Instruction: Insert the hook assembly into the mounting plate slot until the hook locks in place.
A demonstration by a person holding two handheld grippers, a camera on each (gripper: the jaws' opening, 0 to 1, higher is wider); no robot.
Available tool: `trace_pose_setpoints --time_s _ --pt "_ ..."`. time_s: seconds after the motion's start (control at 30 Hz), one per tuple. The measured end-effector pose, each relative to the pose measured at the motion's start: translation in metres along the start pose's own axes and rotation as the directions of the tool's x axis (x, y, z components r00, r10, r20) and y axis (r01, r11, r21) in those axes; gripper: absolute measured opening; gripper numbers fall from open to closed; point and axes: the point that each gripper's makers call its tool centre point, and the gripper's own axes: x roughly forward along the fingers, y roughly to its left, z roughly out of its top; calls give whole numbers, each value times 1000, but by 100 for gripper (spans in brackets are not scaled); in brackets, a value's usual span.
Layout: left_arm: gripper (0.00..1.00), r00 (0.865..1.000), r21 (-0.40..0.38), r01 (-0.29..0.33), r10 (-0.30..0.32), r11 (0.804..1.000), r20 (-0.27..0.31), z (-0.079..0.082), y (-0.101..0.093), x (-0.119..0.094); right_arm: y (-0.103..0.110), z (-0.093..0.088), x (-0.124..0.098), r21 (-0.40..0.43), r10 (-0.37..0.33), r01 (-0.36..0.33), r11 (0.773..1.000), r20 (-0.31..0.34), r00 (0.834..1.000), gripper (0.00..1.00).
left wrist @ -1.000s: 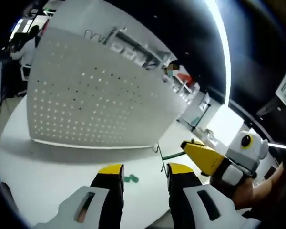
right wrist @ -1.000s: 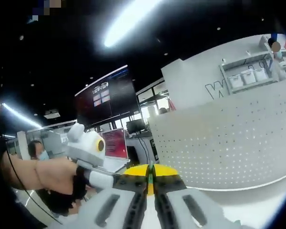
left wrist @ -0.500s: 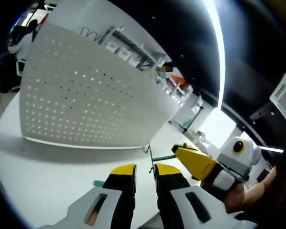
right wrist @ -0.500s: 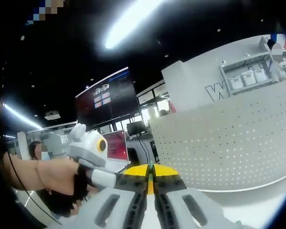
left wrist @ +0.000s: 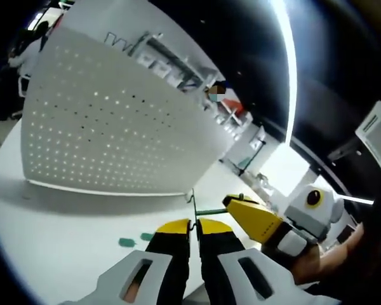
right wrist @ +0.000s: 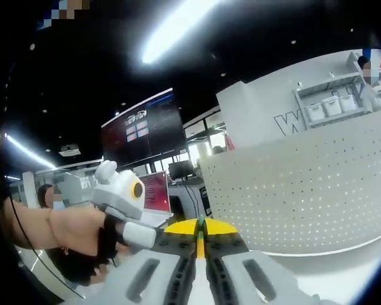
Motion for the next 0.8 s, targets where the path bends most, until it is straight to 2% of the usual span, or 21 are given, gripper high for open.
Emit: trace_pose_setpoints --time_s 0.6,0.7,0.8 --pt "1 998 90 -58 59 994 -8 3 2 -2 -1 -3 0 17 7 -7 1000 -44 999 1" --pt "1 998 92 -57 57 994 -2 4 1 -1 0 -6 0 52 19 -16 999 -60 998 6" --pt "1 998 106 -69 69 992 1 5 2 -1 1 -6 -1 48 23 -19 999 -68 997 9"
